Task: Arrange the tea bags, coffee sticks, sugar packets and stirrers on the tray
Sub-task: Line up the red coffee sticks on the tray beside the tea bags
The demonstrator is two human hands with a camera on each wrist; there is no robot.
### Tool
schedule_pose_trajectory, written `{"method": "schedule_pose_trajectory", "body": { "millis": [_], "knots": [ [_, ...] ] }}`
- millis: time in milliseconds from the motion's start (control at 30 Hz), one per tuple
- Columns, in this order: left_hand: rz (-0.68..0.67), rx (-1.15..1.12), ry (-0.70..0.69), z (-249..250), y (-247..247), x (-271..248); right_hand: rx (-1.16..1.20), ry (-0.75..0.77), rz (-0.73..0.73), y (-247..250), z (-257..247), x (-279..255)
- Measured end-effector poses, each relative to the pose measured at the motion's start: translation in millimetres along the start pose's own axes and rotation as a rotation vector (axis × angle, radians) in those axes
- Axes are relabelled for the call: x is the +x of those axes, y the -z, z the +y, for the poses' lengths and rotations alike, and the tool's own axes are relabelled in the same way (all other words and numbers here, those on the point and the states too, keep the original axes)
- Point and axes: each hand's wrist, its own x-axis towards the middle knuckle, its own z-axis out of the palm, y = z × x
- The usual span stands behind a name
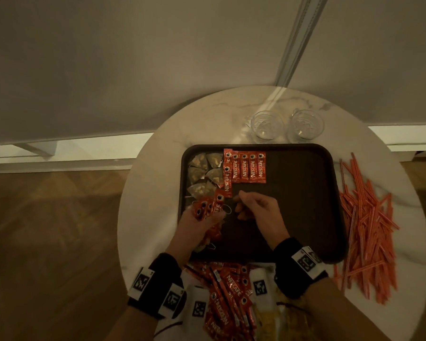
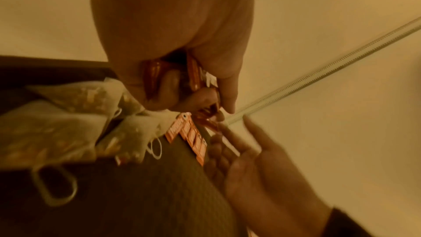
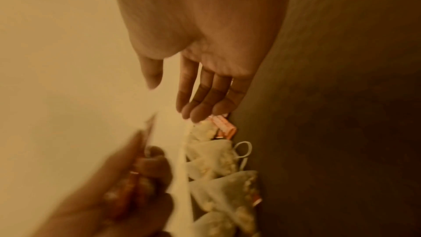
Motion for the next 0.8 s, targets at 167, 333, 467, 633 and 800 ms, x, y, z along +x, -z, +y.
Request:
{"method": "schedule_pose_trajectory", "body": {
  "millis": [167,333,467,633,800],
  "knots": [
    [-0.139,-0.113,-0.026,-8,-17,-39,-0.085,0.091,-0.042,-6,-14,-40],
    [-0.149,-0.109,-0.023,-17,-25,-71,0.037,0.108,0.149,6,-33,-63],
    [-0.116,-0.040,-0.091,-29,-21,-90,0.029,0.120,0.119,15,-51,-81],
    [0.018,-0.148,-0.097,-31,-17,-101,-0.007,0.053,0.028,11,-50,-112],
    [-0.061,-0.460,-0.069,-28,-15,-111,-0.041,-0.007,0.008,-1,-30,-137]
  ]
}}
